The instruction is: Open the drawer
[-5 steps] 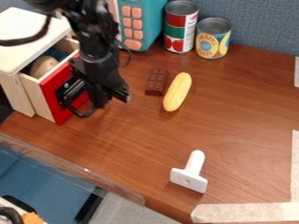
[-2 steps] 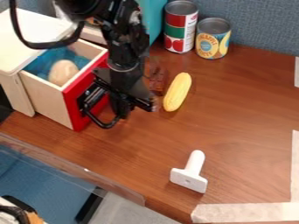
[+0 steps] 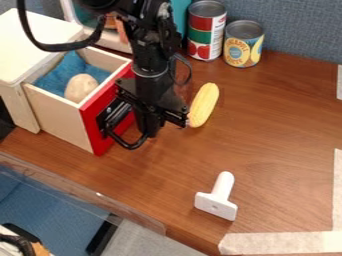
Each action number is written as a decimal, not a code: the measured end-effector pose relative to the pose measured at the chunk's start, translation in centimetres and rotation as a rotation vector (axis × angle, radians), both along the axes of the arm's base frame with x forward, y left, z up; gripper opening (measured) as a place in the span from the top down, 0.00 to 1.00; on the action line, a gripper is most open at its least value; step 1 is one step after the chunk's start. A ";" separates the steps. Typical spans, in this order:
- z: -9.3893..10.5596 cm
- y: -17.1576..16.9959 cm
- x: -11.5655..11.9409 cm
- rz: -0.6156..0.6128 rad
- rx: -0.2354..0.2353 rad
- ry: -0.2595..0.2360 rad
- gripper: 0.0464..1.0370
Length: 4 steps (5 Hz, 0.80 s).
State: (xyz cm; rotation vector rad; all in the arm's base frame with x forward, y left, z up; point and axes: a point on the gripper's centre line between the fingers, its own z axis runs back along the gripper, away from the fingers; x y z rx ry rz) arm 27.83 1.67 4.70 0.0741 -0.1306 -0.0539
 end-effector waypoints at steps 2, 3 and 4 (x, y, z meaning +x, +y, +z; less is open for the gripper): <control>2.4 1.4 0.4 0.004 -0.012 -0.096 0.43; 4.8 3.2 0.0 0.029 -0.023 -0.156 0.12; 6.9 3.6 1.2 0.118 0.057 -0.170 0.03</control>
